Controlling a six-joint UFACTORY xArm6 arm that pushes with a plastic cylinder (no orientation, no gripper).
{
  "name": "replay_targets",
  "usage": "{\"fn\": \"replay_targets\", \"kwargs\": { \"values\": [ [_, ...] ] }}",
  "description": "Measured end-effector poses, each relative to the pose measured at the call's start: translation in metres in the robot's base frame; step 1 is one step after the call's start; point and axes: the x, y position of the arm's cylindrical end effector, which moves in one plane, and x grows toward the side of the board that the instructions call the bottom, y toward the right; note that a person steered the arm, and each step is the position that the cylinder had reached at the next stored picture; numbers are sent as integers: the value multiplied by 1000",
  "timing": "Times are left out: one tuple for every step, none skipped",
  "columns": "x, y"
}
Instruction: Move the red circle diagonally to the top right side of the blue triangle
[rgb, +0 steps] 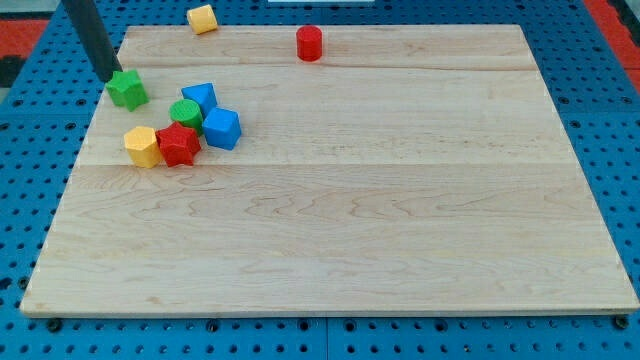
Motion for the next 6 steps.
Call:
{"fn": "replay_targets", "kwargs": {
  "values": [
    [18, 51],
    [17, 64],
    [-14, 75],
    [-39, 147],
    [-49, 165],
    [-28, 242]
  ]
}}
